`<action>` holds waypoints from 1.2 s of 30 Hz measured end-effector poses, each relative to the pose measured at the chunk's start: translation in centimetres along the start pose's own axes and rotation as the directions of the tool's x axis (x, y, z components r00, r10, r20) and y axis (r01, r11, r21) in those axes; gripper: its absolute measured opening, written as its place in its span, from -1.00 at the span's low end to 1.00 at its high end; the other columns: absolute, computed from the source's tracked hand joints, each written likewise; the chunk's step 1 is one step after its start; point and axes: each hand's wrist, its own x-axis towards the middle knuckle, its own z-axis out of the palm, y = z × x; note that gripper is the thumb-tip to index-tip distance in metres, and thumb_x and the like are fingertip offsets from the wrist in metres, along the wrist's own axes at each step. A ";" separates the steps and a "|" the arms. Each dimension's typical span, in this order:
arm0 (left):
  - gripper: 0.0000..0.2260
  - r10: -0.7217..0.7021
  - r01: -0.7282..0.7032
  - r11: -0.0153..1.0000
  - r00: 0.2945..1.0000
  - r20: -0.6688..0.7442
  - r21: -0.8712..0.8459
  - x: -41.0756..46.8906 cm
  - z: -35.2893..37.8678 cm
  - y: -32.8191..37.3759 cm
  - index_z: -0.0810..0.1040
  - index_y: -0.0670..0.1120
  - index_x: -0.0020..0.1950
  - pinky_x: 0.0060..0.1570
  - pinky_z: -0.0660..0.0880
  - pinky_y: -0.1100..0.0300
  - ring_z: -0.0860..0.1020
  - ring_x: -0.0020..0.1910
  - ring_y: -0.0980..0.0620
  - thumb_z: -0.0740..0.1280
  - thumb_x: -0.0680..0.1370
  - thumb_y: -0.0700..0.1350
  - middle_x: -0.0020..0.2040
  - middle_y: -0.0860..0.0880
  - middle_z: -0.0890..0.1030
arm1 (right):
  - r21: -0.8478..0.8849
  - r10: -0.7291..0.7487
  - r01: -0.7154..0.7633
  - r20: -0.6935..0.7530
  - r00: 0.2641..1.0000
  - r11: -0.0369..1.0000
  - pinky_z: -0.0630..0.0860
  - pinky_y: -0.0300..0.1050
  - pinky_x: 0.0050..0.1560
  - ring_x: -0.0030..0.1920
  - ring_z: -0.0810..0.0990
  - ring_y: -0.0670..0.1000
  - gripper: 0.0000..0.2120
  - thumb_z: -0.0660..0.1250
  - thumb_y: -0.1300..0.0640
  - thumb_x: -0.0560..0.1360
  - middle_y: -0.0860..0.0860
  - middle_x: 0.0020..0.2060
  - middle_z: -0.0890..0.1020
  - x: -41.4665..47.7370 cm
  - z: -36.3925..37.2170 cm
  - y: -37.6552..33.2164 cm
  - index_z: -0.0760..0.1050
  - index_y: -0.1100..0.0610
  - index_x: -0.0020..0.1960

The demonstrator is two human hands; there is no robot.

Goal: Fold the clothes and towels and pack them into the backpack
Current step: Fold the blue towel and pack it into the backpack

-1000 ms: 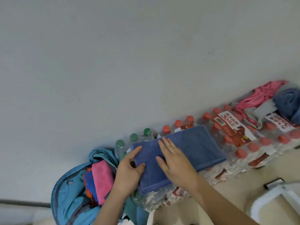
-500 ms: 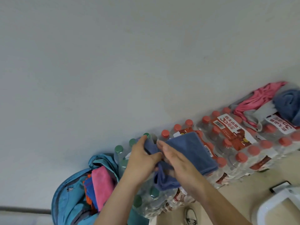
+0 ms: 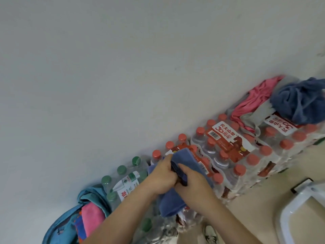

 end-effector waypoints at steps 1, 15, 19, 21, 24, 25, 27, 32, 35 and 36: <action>-0.45 0.026 -0.028 0.995 0.999 0.023 0.092 0.6 0.0 0.1 0.30 -0.15 0.37 -0.32 0.51 -0.01 0.53 -0.26 -0.08 0.24 0.37 -0.31 -0.16 -0.21 0.54 | -0.031 -0.003 0.002 -0.033 0.999 1.000 0.51 -0.12 -0.11 -0.10 0.58 -0.03 -0.73 0.23 0.23 0.50 -0.06 -0.11 0.64 0.1 0.0 0.4 0.51 -0.01 0.13; -0.79 0.147 -0.208 0.822 0.977 0.156 0.530 6.4 -3.0 1.6 0.41 0.12 -0.18 -0.23 0.34 0.31 0.46 -0.17 0.04 0.36 0.51 -0.16 -0.25 0.17 0.45 | -0.311 -0.195 0.103 -0.283 0.939 0.945 0.31 -0.24 -0.32 -0.28 0.45 -0.06 -0.88 0.21 0.20 0.49 -0.07 -0.26 0.54 0.4 -1.1 3.0 0.48 0.04 -0.05; -0.95 0.187 -0.213 0.722 0.976 0.111 0.658 6.7 -1.8 2.0 0.39 -0.01 -0.05 -0.18 0.34 0.17 0.50 -0.07 -0.09 0.25 0.58 -0.09 -0.14 0.02 0.50 | -0.481 -0.133 -0.049 -0.337 0.932 0.876 0.45 -0.12 -0.47 -0.44 0.56 0.00 -0.79 0.44 0.12 0.34 0.00 -0.30 0.63 0.9 -1.2 4.6 0.61 0.11 -0.04; -0.86 0.202 -0.184 0.673 0.977 0.061 0.717 6.6 -1.1 2.3 0.43 -0.09 0.10 -0.09 0.41 0.09 0.52 0.00 -0.14 0.21 0.60 -0.06 0.02 -0.11 0.57 | -0.520 -0.130 -0.080 -0.356 0.925 0.851 0.46 -0.11 -0.47 -0.44 0.57 0.02 -0.77 0.47 0.10 0.36 0.02 -0.25 0.65 1.0 -1.5 5.1 0.62 0.11 0.00; -0.83 0.238 -0.120 0.662 0.970 -0.055 0.740 6.9 -0.1 1.8 0.45 -0.10 0.10 -0.05 0.45 0.04 0.54 0.01 -0.17 0.19 0.60 -0.05 0.05 -0.16 0.59 | -0.474 -0.055 -0.117 -0.335 0.941 0.873 0.50 -0.04 -0.21 -0.18 0.62 0.08 -0.74 0.20 0.04 0.57 0.04 -0.02 0.62 1.4 -1.7 5.6 0.51 0.10 0.19; -0.83 0.247 -0.098 0.677 0.964 -0.099 0.729 7.0 0.1 1.6 0.46 -0.10 0.09 -0.07 0.46 0.05 0.55 0.00 -0.16 0.18 0.60 -0.05 0.04 -0.16 0.60 | -0.480 -0.050 -0.125 -0.335 0.941 0.868 0.50 -0.04 -0.16 -0.13 0.61 0.08 -0.72 0.15 0.02 0.59 0.04 0.02 0.61 1.6 -1.6 5.9 0.49 0.08 0.22; -0.82 0.266 -0.079 0.707 0.950 -0.161 0.702 7.2 0.7 0.8 0.48 -0.11 0.07 -0.12 0.44 0.10 0.56 -0.05 -0.12 0.18 0.60 -0.04 0.00 -0.13 0.61 | -0.496 -0.062 -0.117 -0.331 0.942 0.860 0.53 -0.03 -0.23 -0.21 0.61 0.08 -0.75 0.25 0.04 0.55 0.05 -0.03 0.63 1.7 -1.7 5.7 0.52 0.10 0.17; -0.80 0.347 -0.100 0.727 0.907 -0.238 0.679 7.5 2.1 -1.6 0.47 -0.07 0.13 -0.02 0.42 0.14 0.49 -0.03 -0.02 0.17 0.60 -0.01 0.05 -0.06 0.54 | -0.534 -0.163 -0.063 -0.365 0.917 0.843 0.50 -0.09 -0.53 -0.42 0.58 0.04 -0.57 0.60 0.20 0.16 0.09 -0.09 0.64 1.8 -1.0 6.2 0.55 0.14 -0.02; -0.76 0.376 -0.076 0.718 0.879 -0.294 0.692 7.9 2.6 -2.5 0.45 -0.06 0.18 0.11 0.37 0.10 0.41 0.06 -0.02 0.18 0.59 0.03 0.12 -0.04 0.46 | -0.483 -0.123 -0.093 -0.397 0.910 0.871 0.56 -0.11 -0.40 -0.31 0.62 0.04 -0.65 0.54 0.17 0.28 0.09 -0.03 0.62 2.3 -0.9 7.1 0.57 0.11 0.04; -0.76 0.364 -0.060 0.726 0.879 -0.309 0.685 8.0 2.6 -2.7 0.45 -0.05 0.16 0.12 0.37 0.09 0.40 0.06 -0.02 0.18 0.59 0.04 0.12 -0.03 0.46 | -0.475 -0.114 -0.098 -0.398 0.910 0.875 0.58 -0.11 -0.36 -0.28 0.63 0.05 -0.68 0.53 0.17 0.30 0.09 0.00 0.62 2.4 -0.9 7.3 0.59 0.11 0.04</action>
